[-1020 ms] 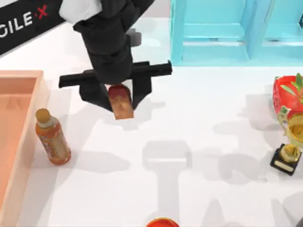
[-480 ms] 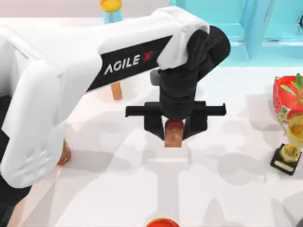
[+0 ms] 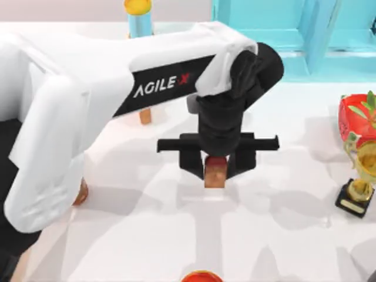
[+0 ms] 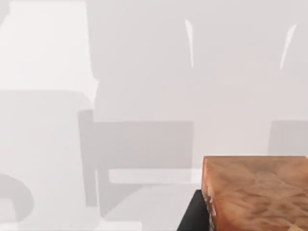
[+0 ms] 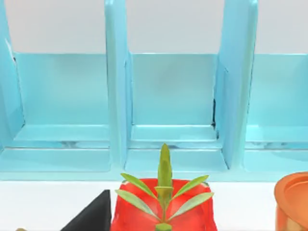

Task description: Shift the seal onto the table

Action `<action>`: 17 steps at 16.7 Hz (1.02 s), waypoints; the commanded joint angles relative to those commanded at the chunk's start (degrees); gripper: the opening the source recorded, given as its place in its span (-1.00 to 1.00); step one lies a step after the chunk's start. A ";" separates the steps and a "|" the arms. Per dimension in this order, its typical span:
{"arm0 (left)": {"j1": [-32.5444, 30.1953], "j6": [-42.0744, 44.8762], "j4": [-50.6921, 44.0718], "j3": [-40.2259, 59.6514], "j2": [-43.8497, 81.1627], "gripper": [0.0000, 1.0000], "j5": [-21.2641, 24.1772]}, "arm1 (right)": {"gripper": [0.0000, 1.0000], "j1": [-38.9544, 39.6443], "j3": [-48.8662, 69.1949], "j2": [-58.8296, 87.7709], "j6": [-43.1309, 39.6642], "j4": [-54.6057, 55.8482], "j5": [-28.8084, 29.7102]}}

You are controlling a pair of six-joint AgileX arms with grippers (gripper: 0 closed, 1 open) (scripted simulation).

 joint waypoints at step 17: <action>-0.13 -0.05 4.83 -3.41 1.33 0.36 -0.05 | 1.00 0.00 0.00 0.00 0.00 0.00 0.00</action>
